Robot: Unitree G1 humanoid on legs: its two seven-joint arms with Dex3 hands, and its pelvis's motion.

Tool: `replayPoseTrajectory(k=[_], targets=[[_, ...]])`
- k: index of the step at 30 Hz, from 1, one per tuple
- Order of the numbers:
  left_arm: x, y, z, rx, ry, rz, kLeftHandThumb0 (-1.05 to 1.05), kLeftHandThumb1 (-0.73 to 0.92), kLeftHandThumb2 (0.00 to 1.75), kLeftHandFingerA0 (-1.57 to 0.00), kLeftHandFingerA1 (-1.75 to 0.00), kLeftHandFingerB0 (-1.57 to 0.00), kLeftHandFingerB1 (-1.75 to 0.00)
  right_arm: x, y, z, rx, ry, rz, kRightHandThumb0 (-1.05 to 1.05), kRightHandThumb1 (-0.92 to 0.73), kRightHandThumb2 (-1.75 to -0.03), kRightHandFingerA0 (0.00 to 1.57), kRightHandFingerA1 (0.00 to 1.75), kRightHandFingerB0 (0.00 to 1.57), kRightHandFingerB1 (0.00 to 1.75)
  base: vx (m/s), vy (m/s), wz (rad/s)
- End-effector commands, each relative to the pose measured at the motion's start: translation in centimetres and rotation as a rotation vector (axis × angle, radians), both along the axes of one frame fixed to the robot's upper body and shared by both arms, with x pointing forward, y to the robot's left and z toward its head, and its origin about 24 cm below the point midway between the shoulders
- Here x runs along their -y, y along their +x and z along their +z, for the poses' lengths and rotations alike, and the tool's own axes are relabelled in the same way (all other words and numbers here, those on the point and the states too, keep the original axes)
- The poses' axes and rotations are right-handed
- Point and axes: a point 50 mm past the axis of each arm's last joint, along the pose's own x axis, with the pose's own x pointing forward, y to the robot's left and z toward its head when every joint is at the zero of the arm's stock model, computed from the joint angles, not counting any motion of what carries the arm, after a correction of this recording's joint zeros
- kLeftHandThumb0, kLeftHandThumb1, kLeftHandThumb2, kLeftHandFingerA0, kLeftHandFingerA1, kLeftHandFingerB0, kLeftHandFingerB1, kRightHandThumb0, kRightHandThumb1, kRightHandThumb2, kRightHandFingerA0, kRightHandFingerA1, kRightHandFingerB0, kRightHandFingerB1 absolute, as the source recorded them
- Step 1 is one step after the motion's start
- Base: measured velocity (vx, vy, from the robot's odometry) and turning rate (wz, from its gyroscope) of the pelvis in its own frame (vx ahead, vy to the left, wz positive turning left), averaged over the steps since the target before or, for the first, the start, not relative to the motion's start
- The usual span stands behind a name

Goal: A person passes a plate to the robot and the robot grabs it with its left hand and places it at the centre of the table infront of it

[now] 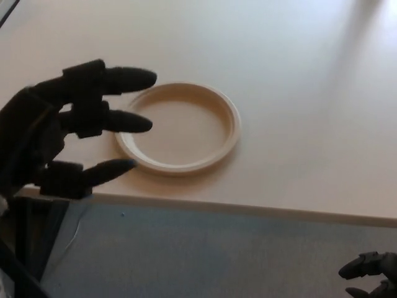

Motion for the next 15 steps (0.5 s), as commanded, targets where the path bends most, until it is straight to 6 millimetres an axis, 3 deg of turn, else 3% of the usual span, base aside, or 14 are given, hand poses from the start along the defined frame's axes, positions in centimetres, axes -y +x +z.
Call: replayPoseTrajectory(k=[1,6,10,13,15], targets=[[0.5,-9.4,0.2,0.127,0.045,-0.242,-0.52,0.54,0.62,-0.76,-0.49,-0.62,-0.44,2.1,-3.6,-1.9,-0.107,-0.007,-0.121,-0.57,-0.64,-0.58,0.65,0.69,0.51,0.53,0.0,0.0,0.0],[-0.3,-9.2,-3.1,0.0,0.177,-0.156,-0.49,0.62,0.6,-0.77,-0.44,-0.66,-0.41,1.9,-4.0,-2.3,-0.111,0.007,-0.135,-0.54,-0.64,-0.59,0.69,0.72,0.51,0.53,0.0,0.0,0.0],[-1.8,-8.0,-7.9,-0.129,0.312,-0.056,-0.51,0.61,0.59,-0.88,-0.52,-0.66,-0.43,2.0,-5.0,-2.8,-0.126,-0.004,-0.126,-0.56,-0.65,-0.59,0.65,0.66,0.51,0.51,0.0,0.0,0.0],[-2.4,-7.7,-10.3,-0.179,0.392,-0.001,-0.51,0.6,0.59,-0.88,-0.53,-0.66,-0.42,2.1,-5.7,-3.1,-0.134,0.005,-0.124,-0.55,-0.64,-0.59,0.64,0.66,0.51,0.51,0.0,0.0,0.0],[-3.2,-7.8,-13.4,-0.258,0.388,0.088,-0.48,0.58,0.59,-0.8,-0.5,-0.61,-0.41,2.1,-6.2,-3.4,-0.141,0.0,-0.128,-0.56,-0.64,-0.59,0.71,0.68,0.51,0.5,0.0,0.0,0.0]])
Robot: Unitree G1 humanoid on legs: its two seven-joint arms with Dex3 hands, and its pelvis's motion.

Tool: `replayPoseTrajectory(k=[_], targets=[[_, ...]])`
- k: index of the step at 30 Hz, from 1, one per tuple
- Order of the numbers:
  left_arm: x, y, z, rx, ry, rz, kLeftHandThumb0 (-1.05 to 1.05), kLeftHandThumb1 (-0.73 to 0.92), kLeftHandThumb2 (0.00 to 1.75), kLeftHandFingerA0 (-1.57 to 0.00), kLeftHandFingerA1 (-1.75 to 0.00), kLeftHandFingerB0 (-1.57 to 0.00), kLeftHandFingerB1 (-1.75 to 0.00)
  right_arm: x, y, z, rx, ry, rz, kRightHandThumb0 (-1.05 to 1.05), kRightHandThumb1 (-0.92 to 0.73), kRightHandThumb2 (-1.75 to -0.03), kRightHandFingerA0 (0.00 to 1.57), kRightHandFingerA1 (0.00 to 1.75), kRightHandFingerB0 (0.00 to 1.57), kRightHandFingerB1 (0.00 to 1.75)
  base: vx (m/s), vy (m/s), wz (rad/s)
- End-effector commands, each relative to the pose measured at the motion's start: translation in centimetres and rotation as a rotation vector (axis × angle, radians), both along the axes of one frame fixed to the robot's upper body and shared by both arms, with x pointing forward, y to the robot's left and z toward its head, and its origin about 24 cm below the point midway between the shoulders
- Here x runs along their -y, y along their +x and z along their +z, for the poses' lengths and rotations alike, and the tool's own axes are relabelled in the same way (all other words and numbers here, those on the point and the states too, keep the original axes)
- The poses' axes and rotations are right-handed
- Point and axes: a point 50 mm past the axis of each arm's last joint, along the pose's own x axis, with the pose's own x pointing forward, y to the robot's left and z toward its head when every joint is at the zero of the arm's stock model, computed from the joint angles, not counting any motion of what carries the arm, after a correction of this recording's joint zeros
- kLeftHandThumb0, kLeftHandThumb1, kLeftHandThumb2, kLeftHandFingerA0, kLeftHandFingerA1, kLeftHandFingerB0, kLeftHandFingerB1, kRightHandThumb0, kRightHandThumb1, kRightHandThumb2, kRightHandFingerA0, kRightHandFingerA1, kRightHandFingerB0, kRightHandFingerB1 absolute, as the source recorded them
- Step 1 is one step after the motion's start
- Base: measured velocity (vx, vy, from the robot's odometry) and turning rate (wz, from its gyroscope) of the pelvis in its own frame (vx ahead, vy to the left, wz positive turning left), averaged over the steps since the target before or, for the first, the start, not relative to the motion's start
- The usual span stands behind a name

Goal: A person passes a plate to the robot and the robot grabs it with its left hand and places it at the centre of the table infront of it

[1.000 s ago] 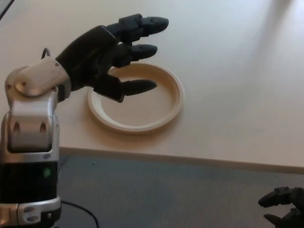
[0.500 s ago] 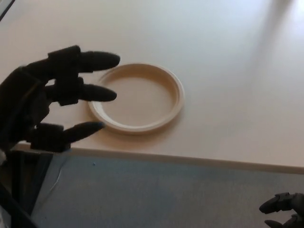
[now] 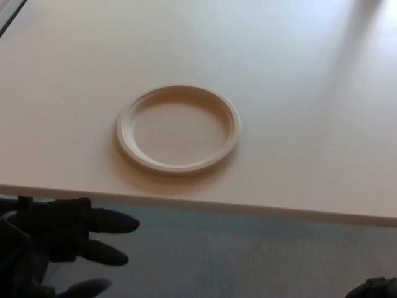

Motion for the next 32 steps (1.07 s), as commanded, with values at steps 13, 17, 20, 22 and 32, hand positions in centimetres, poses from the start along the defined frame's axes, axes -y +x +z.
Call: replayPoseTrajectory(k=[13,17,20,22,32], targets=[[-5.4,-2.9,-15.2,-0.304,0.402,0.292,-0.45,0.58,0.58,-0.75,-0.48,-0.59,-0.41,0.8,-4.6,-2.3,-0.079,-0.008,-0.072,-0.54,-0.63,-0.59,0.72,0.67,0.51,0.5,0.0,0.0,0.0],[-6.4,-2.2,-15.8,-0.353,0.387,0.326,-0.46,0.57,0.58,-0.74,-0.48,-0.56,-0.4,0.7,-3.8,-1.9,-0.052,0.012,-0.089,-0.55,-0.65,-0.58,0.69,0.67,0.51,0.5,0.0,0.0,0.0],[-6.9,-2.1,-16.4,-0.386,0.414,0.334,-0.52,0.48,0.81,-0.64,-0.58,-0.48,-0.51,0.7,-3.6,-1.8,-0.044,0.008,-0.095,-0.54,-0.64,-0.58,0.71,0.7,0.52,0.51,0.0,0.0,0.0],[-7.0,-2.2,-16.7,-0.407,0.412,0.338,-0.51,0.47,0.79,-0.6,-0.57,-0.45,-0.5,0.8,-3.6,-1.7,-0.038,0.003,-0.092,-0.54,-0.64,-0.58,0.75,0.76,0.53,0.52,0.0,0.0,0.0],[-8.1,-2.4,-18.3,-0.535,0.559,0.318,-0.56,0.46,0.79,-0.45,-0.52,-0.4,-0.47,1.1,-3.8,-1.6,-0.033,0.005,-0.087,-0.57,-0.63,-0.58,0.7,0.71,0.54,0.52,0.0,0.0,0.0]])
